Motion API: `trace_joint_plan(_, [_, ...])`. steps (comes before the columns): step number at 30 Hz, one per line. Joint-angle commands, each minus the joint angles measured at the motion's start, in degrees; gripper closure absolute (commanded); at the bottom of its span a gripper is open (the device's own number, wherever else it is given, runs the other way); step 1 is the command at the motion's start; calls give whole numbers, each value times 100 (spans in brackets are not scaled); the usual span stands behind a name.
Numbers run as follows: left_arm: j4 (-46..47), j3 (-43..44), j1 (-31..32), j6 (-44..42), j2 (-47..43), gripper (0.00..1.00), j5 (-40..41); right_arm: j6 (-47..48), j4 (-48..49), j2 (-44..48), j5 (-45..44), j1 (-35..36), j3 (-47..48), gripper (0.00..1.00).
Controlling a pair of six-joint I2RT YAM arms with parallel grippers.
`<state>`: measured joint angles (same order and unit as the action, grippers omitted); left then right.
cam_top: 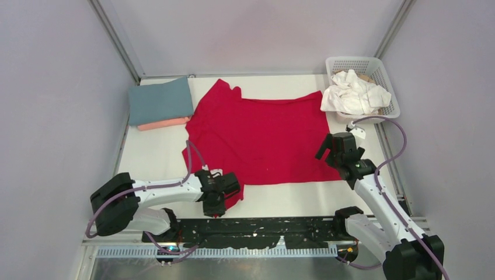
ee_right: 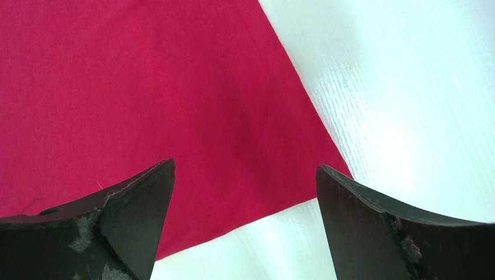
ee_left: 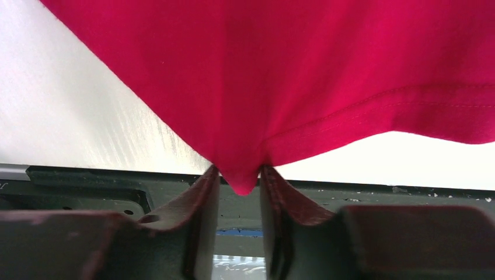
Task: Fold and stack the t-shirts
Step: Grab the side of the flattened tshirt closest away from the robot with both arms
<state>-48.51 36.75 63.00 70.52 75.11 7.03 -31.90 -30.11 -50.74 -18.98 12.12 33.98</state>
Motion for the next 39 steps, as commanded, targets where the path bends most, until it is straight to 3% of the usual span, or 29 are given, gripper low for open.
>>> trace_joint_plan(1, [453, -31, 35, 97, 339, 79, 310, -95, -358, 241, -37, -38, 12, 5])
trace_joint_plan(3, [394, 62, 33, 68, 388, 99, 348, -101, -657, 300, 23, -49, 57, 5])
trace_joint_plan(9, [29, 44, 34, 37, 44, 100, 440, -389, -1449, 457, -158, -402, -82, 5])
trace_joint_plan(13, [13, -92, 36, -29, -243, 100, 449, -467, -908, 367, 767, -1039, -476, 0])
trace_joint_plan(21, [-181, 92, 32, -266, -332, 100, 663, -216, 367, -576, 994, -1764, -756, 46])
trace_joint_plan(27, [-226, 101, 20, -321, -333, 100, 667, -232, 642, -907, 1032, -1766, -875, 57])
trace_joint_plan(33, [-189, 77, 15, -309, -375, 100, 666, -138, 853, -1213, 1055, -1766, -962, 59])
trace_joint_plan(36, [-310, 80, 16, -265, -422, 100, 747, -61, 971, -1296, 1072, -1781, -1014, 79])
trace_joint_plan(39, [-547, 88, 24, -201, -530, 100, 729, 8, 849, -1160, 1267, -1783, -992, 90])
